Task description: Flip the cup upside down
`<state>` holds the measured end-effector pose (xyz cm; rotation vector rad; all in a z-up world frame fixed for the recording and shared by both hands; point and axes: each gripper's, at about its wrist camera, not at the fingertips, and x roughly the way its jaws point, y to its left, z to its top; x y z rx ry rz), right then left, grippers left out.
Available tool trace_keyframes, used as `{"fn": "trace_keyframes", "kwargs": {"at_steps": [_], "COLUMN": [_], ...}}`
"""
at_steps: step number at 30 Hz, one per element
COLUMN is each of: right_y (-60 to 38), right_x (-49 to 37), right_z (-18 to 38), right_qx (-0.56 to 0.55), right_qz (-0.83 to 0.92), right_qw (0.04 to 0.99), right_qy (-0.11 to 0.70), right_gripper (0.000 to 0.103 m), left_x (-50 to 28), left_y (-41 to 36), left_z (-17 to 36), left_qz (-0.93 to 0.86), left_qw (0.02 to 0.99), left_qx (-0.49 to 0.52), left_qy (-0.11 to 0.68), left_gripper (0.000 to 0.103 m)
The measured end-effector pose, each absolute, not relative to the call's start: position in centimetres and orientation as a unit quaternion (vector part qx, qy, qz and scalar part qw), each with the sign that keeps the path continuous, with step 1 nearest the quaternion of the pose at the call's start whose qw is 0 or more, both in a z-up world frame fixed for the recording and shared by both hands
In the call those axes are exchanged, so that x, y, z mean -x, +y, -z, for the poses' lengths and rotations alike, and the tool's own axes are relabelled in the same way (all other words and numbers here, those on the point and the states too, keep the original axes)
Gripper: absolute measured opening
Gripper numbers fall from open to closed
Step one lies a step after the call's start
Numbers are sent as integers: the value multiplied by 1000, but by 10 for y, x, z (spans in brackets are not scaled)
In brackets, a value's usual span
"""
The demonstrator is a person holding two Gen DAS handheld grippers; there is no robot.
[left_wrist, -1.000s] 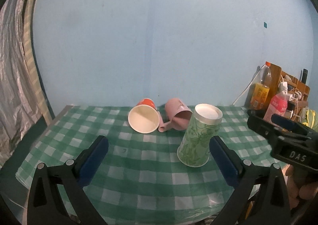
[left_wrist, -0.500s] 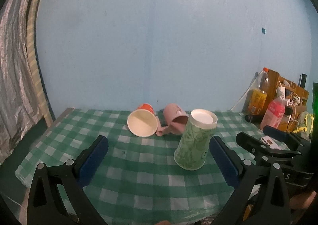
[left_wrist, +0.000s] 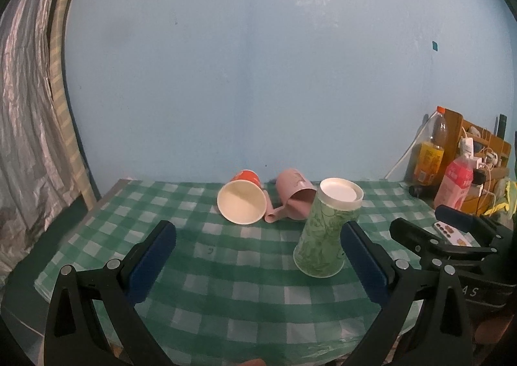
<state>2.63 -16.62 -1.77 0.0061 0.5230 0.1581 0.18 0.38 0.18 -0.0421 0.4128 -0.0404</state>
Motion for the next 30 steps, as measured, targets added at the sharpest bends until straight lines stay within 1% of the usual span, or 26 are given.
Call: {"fn": "trace_keyframes", "kwargs": {"at_steps": [30], "right_y": [-160], "right_x": [-26], "right_z": [24], "right_qx": [-4], "right_qz": [-83], "right_qw": [960], "right_qy": [266], "right_gripper": [93], "left_x": [-5], "left_y": [4], "left_z": [2], "left_qz": [22], "left_qw": [976], "left_qx": [23], "left_qy": [217], "left_gripper": [103]}}
